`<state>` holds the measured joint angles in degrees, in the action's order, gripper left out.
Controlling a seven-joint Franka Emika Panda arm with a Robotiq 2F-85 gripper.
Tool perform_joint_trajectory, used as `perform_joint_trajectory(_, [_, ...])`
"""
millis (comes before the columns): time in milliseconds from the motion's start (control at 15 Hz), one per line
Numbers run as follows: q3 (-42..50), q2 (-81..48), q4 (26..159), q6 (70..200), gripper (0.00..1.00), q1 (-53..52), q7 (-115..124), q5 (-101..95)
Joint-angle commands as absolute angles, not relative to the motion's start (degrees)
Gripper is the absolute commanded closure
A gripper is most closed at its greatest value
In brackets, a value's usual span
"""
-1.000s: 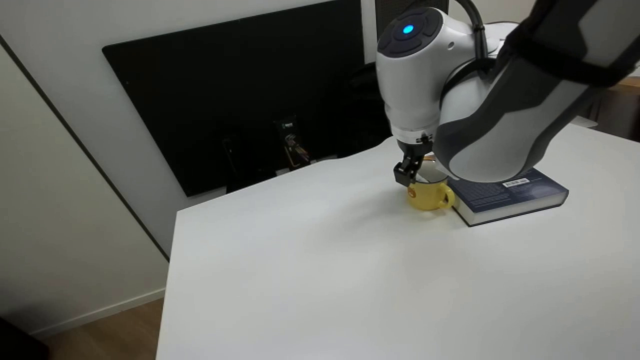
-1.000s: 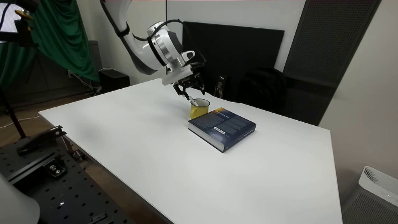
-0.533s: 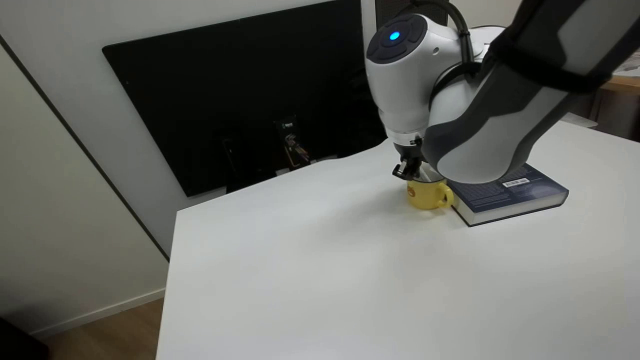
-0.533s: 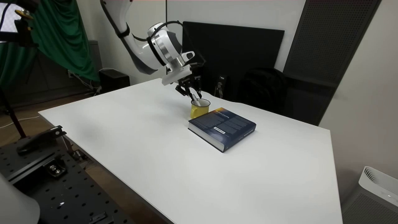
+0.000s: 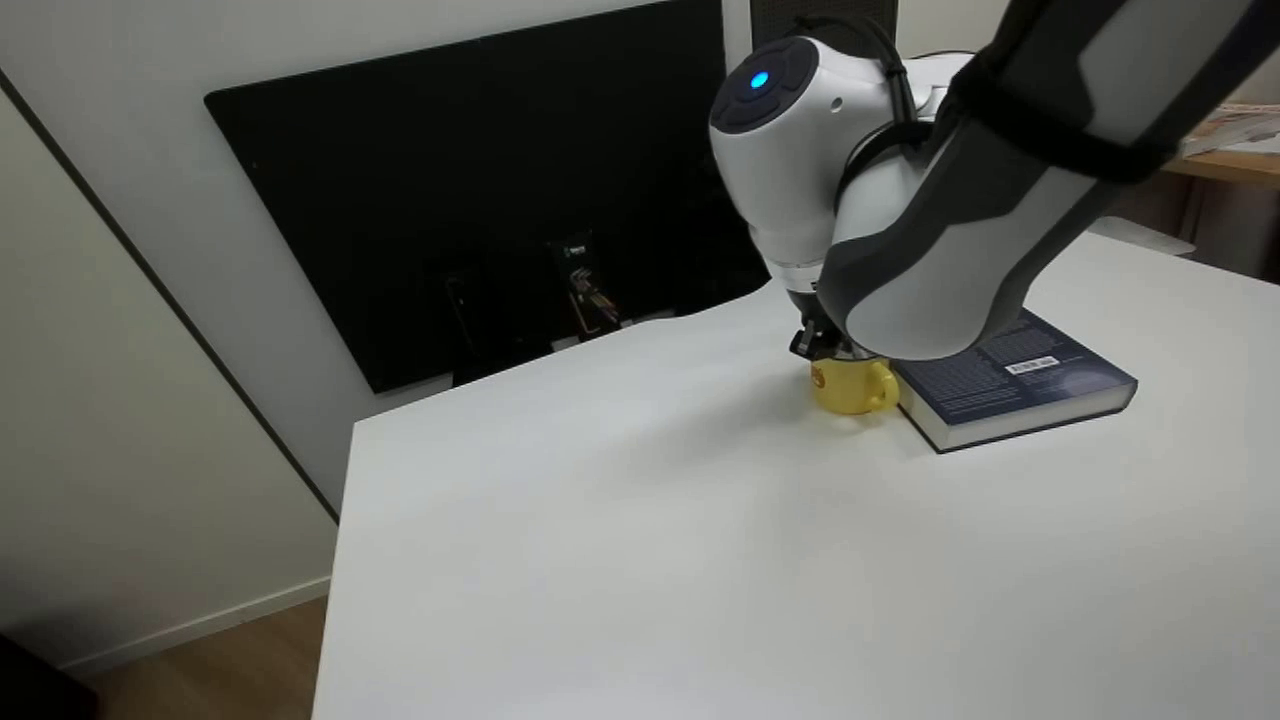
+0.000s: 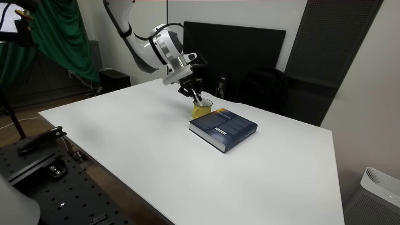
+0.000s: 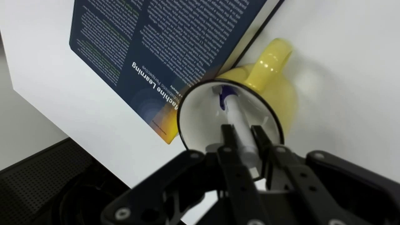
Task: Put the marker on the table
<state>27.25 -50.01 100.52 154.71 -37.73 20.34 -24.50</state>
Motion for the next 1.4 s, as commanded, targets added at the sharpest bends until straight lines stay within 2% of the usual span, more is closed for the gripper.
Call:
perform_joint_trajectory(0, [23.23, -49.57, 94.91, 149.91, 0.95, -32.37, 19.21, -23.85])
perform_joint_trajectory(400, [15.67, -47.00, 87.43, 144.21, 0.95, -24.67, 15.51, -22.99])
perform_joint_trajectory(733, [5.21, -43.94, 83.14, 140.41, 0.95, -15.63, 5.67, -16.04])
perform_joint_trajectory(1333, [-18.07, -44.57, 89.65, 157.87, 0.95, -2.22, -18.50, 2.28])
